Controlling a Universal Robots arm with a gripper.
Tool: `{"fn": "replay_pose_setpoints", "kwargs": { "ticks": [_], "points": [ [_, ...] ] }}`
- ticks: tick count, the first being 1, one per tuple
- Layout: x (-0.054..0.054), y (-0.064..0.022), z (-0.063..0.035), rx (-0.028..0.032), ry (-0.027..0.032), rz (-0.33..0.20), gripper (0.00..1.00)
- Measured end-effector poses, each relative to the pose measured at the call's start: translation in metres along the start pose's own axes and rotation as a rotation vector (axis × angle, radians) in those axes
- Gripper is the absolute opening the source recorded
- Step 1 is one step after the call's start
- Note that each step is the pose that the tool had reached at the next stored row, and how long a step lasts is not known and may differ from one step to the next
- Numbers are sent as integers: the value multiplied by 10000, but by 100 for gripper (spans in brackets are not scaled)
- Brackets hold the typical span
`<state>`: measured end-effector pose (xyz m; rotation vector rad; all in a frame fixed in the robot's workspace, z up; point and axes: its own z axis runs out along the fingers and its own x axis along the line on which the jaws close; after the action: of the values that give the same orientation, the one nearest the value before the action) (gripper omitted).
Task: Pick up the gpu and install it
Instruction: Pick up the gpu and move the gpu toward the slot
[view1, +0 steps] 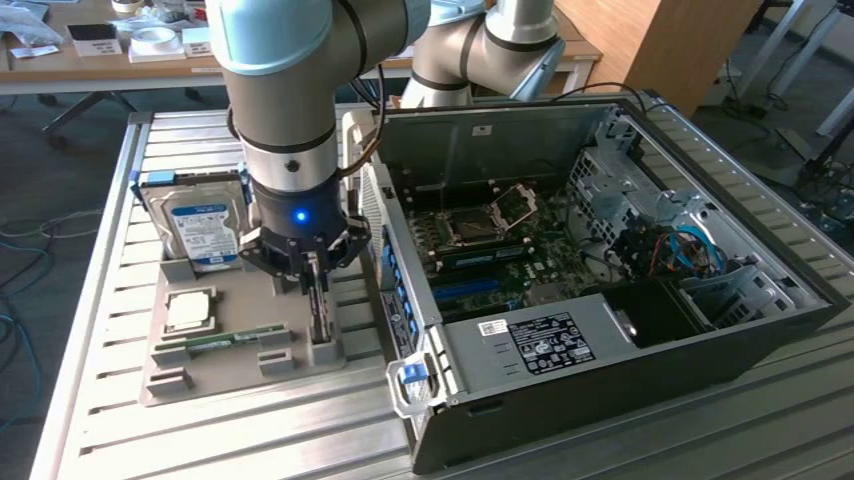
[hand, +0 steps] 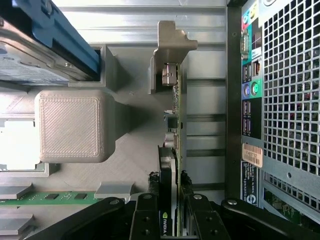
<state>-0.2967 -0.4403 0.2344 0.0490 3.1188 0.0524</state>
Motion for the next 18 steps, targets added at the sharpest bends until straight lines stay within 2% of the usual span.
{"fn": "replay_pose_setpoints", "kwargs": {
  "ticks": [3, 6, 18],
  "points": [
    [0, 0, -4, -3, -2, 0, 27],
    [-2, 2, -64, -1, -1, 0, 27],
    [-9, 14, -415, 0, 0, 0, 27]
  ]
}}
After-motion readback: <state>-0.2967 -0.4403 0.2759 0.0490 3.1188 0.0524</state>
